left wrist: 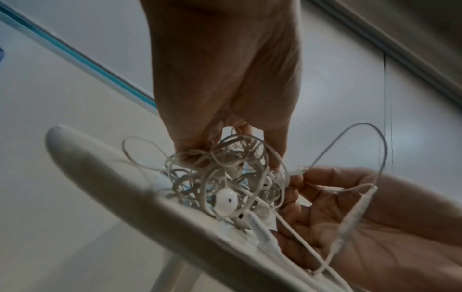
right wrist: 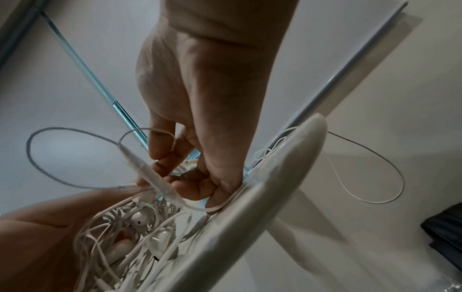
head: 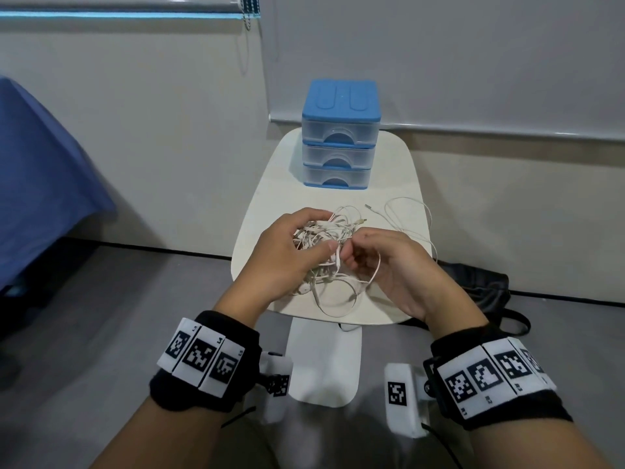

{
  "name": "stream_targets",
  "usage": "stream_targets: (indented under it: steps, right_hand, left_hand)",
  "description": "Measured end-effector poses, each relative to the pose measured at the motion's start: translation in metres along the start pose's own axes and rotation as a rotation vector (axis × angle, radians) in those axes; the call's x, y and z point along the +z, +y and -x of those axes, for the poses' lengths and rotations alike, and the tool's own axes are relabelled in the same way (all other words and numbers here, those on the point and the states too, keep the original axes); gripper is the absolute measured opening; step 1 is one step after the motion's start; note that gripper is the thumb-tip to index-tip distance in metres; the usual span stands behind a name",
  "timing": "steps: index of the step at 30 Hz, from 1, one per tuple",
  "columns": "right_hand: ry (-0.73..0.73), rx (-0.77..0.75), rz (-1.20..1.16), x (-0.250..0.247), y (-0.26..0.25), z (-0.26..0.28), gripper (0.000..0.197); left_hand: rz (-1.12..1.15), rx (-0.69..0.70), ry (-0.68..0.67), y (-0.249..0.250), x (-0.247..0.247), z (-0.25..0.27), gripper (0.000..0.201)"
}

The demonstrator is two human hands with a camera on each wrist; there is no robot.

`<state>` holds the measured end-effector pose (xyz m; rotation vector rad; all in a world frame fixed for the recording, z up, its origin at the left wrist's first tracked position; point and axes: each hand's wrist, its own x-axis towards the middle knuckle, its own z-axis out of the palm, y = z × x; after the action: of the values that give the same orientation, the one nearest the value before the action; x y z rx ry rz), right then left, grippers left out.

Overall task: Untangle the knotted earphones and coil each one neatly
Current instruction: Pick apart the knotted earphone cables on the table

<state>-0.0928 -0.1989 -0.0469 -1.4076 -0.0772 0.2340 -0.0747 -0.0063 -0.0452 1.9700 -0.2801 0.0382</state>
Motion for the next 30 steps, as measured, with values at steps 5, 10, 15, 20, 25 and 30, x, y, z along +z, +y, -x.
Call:
stream_targets:
  steps: [5, 10, 15, 20, 25, 30]
  right_hand:
    - [-0.004, 0.009, -0.089, -0.003, -0.001, 0.0, 0.02]
    - [0.027, 0.018, -0.232, -0.008, -0.008, 0.002, 0.029]
    - [0.046, -0.009, -0.31, -0.011, -0.013, 0.004, 0.035]
    - [0.121, -0.051, -0.246, -0.007, -0.022, 0.0, 0.036]
    - [0.171, -0.018, -0.15, -0.002, -0.023, -0.005, 0.029]
    - [0.19, 0.042, -0.156, -0.001, -0.016, -0.006, 0.028]
  left_hand:
    - [-0.003, -0.04, 0.038, 0.006, -0.004, -0.003, 0.02]
    - [0.025, -0.048, 0.064, 0.007, -0.01, -0.004, 0.01]
    - [0.038, -0.062, 0.086, 0.008, -0.011, -0.006, 0.01]
    - [0.043, -0.063, 0.03, 0.012, -0.012, -0.006, 0.01]
    - [0.043, -0.066, -0.008, 0.014, -0.016, -0.005, 0.038]
    - [-0.04, -0.076, -0.033, 0.012, -0.02, -0.001, 0.061]
